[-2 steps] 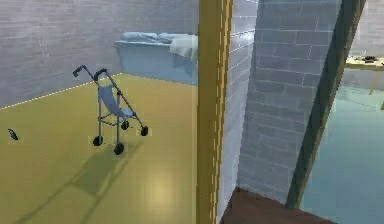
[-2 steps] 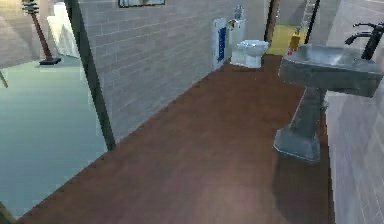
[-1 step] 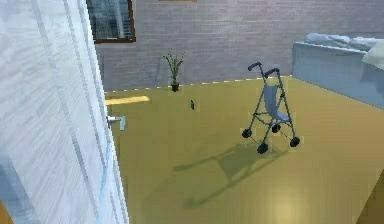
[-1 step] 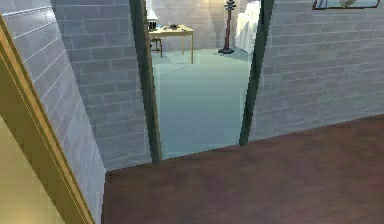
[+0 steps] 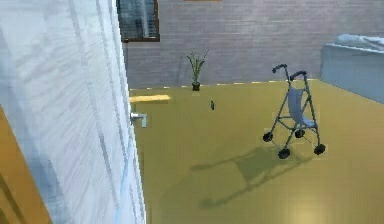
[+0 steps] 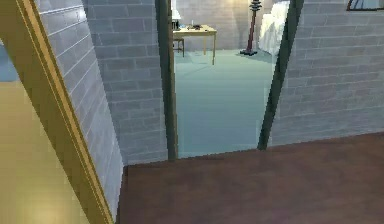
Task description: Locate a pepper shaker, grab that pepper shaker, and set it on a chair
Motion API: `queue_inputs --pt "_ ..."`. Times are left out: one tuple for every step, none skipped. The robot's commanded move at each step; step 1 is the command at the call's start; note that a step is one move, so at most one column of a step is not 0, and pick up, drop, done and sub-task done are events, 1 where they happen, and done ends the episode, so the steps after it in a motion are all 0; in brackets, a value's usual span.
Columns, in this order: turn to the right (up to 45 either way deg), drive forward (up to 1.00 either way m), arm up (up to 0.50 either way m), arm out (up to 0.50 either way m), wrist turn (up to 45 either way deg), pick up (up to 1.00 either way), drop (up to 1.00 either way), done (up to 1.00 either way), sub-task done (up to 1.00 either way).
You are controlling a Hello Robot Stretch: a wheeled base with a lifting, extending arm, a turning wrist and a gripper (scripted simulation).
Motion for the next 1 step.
queue_inputs --pt "0.0 1.0 0.0 0.0 0.0 0.0 0.0 0.0 0.0"
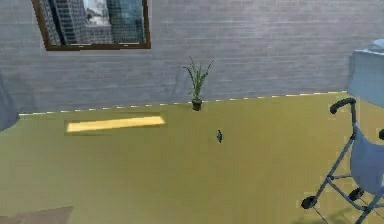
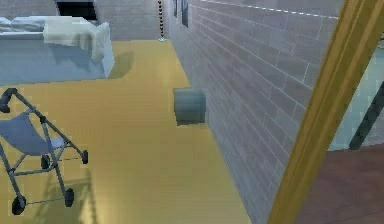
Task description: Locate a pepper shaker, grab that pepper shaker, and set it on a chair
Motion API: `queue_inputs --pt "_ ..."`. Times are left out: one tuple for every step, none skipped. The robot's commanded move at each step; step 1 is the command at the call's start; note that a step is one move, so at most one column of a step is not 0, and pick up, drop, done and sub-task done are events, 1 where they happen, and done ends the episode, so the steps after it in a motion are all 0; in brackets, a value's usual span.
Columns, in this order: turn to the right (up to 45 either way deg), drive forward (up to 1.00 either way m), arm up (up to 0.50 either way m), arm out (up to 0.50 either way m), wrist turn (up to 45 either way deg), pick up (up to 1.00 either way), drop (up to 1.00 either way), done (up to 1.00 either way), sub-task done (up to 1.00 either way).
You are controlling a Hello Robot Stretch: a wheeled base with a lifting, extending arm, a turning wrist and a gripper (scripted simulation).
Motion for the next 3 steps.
queue_inputs --pt "-9.0 0.0 0.0 0.0 0.0 0.0 0.0 0.0 0.0" --pt "0.0 0.05 0.0 0.0 0.0 0.0 0.0 0.0 0.0" --pt "-3.0 0.0 0.0 0.0 0.0 0.0 0.0 0.0 0.0"
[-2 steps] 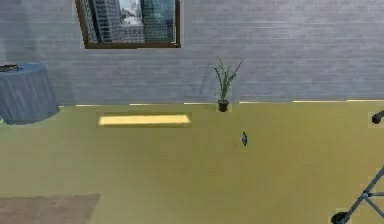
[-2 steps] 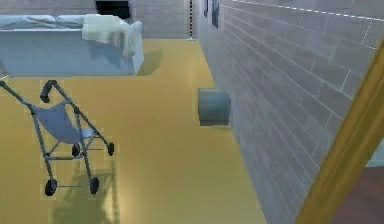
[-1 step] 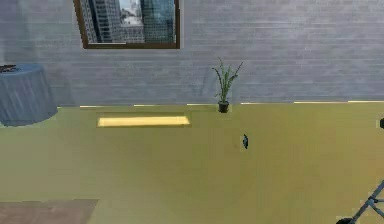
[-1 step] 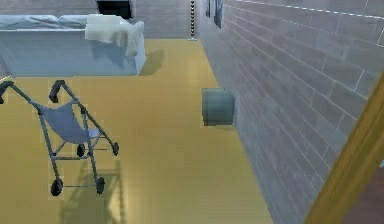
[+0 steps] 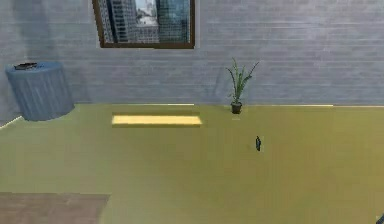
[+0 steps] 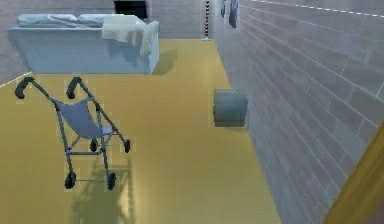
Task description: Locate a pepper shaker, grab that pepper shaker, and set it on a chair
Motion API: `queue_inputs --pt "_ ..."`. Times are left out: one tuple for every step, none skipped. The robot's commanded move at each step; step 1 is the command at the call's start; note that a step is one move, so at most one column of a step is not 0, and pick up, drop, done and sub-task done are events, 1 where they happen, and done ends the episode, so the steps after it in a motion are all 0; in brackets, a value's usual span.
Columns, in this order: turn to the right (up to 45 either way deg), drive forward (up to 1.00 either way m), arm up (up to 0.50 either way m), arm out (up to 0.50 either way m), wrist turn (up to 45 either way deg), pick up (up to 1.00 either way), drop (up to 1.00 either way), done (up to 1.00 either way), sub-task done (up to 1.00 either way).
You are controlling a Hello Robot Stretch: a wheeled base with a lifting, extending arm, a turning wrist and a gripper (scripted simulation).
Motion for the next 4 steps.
queue_inputs --pt "0.0 0.8 0.0 0.0 0.0 0.0 0.0 0.0 0.0" --pt "-45.0 0.0 0.0 0.0 0.0 0.0 0.0 0.0 0.0" --pt "-42.0 0.0 0.0 0.0 0.0 0.0 0.0 0.0 0.0" --pt "0.0 0.65 0.0 0.0 0.0 0.0 0.0 0.0 0.0"
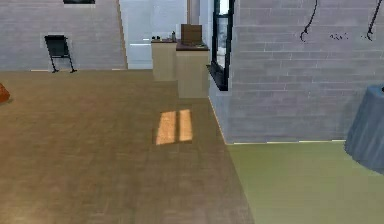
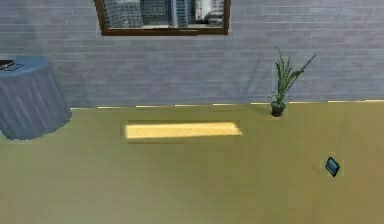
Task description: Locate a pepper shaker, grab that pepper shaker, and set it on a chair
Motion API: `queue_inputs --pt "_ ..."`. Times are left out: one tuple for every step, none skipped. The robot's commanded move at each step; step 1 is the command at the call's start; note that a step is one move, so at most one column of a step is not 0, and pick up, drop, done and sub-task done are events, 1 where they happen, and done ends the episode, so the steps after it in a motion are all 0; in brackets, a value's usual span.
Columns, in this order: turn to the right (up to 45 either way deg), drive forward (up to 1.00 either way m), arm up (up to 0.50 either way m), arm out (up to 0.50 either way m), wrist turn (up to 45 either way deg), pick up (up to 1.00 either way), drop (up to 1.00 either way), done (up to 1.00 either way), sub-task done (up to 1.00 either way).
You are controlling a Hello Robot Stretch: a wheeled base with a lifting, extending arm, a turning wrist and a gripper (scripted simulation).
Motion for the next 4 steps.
queue_inputs --pt "-42.0 0.0 0.0 0.0 0.0 0.0 0.0 0.0 0.0" --pt "0.0 1.0 0.0 0.0 0.0 0.0 0.0 0.0 0.0" --pt "0.0 1.0 0.0 0.0 0.0 0.0 0.0 0.0 0.0" --pt "0.0 1.0 0.0 0.0 0.0 0.0 0.0 0.0 0.0"
